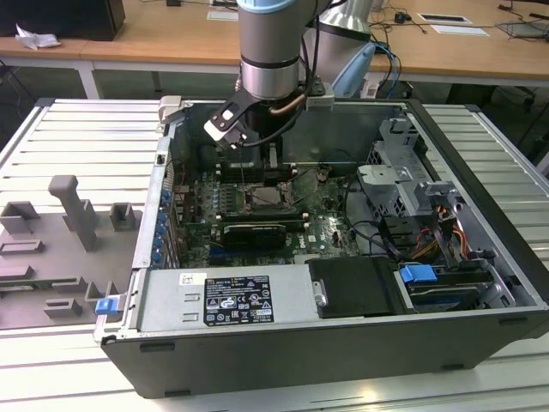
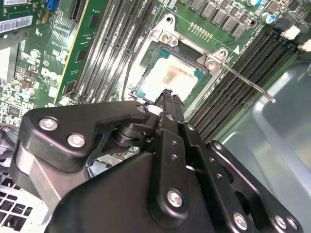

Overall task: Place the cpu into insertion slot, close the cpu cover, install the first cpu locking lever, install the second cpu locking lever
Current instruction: 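Close the cpu cover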

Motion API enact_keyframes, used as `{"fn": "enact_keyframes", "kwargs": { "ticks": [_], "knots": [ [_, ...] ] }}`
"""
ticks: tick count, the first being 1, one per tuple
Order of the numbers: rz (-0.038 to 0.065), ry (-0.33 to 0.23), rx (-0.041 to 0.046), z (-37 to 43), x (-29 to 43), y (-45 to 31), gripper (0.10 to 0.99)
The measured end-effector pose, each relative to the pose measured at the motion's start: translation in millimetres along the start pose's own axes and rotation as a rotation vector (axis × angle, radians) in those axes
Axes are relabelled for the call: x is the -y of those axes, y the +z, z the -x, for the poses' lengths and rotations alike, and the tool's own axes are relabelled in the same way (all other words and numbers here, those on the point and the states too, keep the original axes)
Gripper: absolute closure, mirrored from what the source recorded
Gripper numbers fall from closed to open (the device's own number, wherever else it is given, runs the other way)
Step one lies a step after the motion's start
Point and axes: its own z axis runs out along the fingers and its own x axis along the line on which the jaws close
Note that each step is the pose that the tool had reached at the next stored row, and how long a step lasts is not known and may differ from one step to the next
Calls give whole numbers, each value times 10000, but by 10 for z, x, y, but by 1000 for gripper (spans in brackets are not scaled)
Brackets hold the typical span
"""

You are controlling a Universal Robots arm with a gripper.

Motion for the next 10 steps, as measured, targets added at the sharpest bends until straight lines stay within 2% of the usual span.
{"fn": "enact_keyframes", "kwargs": {
  "ticks": [10],
  "knots": [
    [0,0,-1,0,-3,-50,980]
  ]
}}
